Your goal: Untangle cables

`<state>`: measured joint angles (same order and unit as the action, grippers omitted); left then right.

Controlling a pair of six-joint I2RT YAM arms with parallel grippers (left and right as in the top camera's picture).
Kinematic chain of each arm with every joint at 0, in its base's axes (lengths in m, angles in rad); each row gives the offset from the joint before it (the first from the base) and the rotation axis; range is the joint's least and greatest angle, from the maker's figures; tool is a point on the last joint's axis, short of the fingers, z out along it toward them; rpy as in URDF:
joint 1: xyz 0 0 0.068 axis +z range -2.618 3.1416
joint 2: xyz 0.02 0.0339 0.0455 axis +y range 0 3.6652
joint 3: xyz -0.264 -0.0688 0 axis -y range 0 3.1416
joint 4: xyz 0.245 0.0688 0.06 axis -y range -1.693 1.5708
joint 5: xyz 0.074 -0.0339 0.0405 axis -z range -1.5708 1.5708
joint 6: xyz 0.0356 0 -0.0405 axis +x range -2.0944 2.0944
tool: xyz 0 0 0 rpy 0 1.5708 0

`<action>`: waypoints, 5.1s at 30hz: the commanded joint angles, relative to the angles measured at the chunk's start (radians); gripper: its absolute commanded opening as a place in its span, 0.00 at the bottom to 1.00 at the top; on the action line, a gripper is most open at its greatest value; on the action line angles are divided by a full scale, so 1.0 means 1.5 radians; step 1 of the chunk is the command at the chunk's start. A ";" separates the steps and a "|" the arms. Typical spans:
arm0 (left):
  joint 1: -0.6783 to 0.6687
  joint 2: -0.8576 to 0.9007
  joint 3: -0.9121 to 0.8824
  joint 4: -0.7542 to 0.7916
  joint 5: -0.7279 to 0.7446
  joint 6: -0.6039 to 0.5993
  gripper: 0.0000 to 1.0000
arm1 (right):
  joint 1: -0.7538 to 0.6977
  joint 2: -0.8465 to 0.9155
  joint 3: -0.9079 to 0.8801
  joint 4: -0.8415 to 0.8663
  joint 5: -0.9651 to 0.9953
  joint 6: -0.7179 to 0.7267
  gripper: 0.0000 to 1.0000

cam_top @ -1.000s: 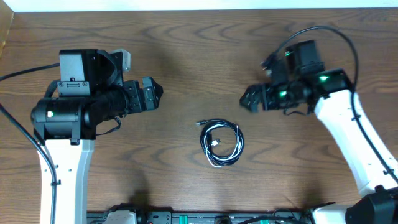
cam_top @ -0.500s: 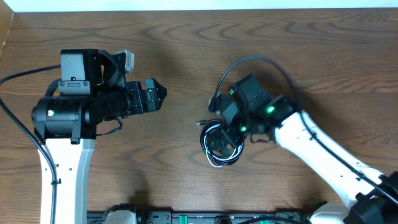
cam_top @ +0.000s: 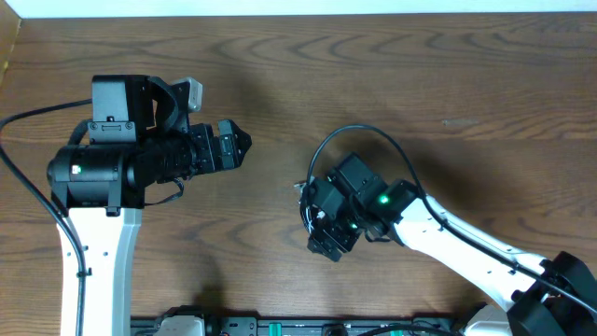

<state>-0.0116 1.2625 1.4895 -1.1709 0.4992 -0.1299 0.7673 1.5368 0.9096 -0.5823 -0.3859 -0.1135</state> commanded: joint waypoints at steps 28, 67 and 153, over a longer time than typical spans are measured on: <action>-0.001 0.003 0.009 -0.027 0.003 0.009 0.85 | 0.020 0.096 -0.030 0.136 0.006 0.074 0.73; -0.001 0.003 0.009 -0.031 0.004 0.009 0.86 | 0.023 0.121 -0.028 0.202 0.220 0.305 0.01; -0.001 0.016 -0.144 0.031 -0.099 0.009 0.76 | 0.011 0.219 0.125 0.083 0.129 0.119 0.59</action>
<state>-0.0116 1.2823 1.2987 -1.1290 0.3599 -0.1265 0.7662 1.8599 1.0912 -0.4583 -0.1860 0.0700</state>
